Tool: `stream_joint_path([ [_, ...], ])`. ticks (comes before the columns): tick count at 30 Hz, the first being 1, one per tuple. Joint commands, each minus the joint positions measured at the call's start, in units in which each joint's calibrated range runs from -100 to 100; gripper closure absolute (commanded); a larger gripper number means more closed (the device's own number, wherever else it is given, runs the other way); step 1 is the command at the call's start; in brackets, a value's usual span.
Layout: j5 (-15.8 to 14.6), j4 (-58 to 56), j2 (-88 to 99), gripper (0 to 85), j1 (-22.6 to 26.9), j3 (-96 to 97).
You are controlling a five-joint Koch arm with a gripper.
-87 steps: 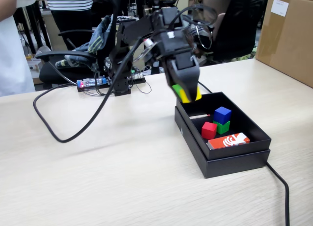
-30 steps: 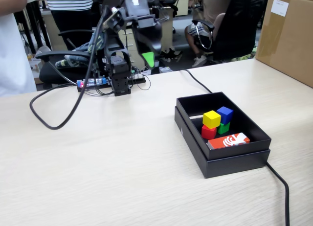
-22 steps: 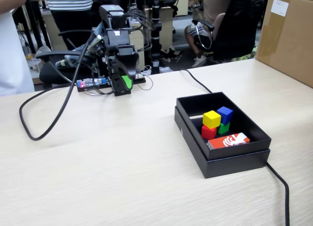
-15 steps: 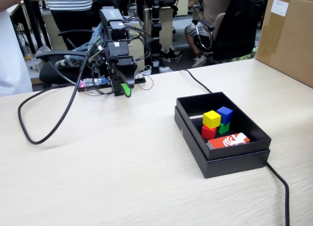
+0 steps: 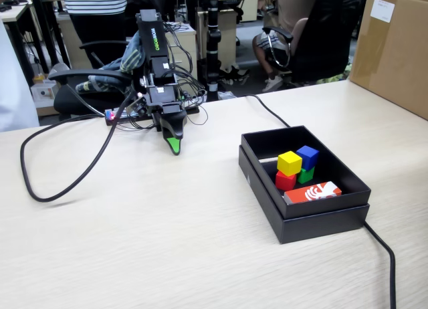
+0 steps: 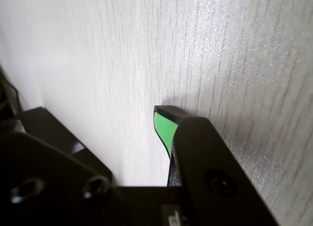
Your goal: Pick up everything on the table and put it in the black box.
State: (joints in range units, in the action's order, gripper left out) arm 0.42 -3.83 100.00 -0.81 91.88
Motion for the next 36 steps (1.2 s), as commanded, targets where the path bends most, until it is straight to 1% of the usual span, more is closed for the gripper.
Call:
stream_joint_path([
  [1,0.5,4.2,0.0,34.1,0.0,4.0],
  [6,0.4,3.5,0.0,35.1,0.0,5.3],
  [36,0.4,3.4,0.0,35.1,0.0,5.0],
])
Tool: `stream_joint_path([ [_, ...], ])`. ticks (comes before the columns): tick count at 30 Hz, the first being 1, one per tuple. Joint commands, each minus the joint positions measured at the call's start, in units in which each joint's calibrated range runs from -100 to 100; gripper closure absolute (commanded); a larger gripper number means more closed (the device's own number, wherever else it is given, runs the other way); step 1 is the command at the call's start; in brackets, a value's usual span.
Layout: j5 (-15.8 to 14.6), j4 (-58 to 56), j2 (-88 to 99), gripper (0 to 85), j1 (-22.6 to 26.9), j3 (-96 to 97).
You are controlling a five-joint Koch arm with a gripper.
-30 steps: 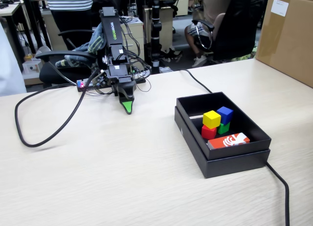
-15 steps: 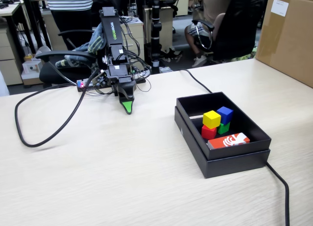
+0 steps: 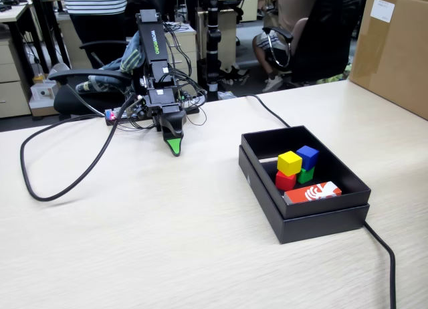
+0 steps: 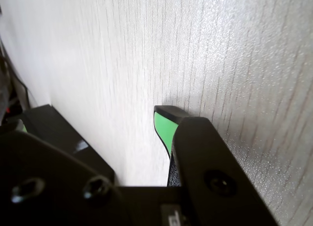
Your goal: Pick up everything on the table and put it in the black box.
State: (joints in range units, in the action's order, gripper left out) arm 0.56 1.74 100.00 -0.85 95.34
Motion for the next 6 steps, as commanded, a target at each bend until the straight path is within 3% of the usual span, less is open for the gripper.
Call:
stream_joint_path([
  [1,0.2,-2.1,0.0,35.1,0.0,1.5],
  [6,0.2,-2.1,0.0,35.1,0.0,1.5],
])
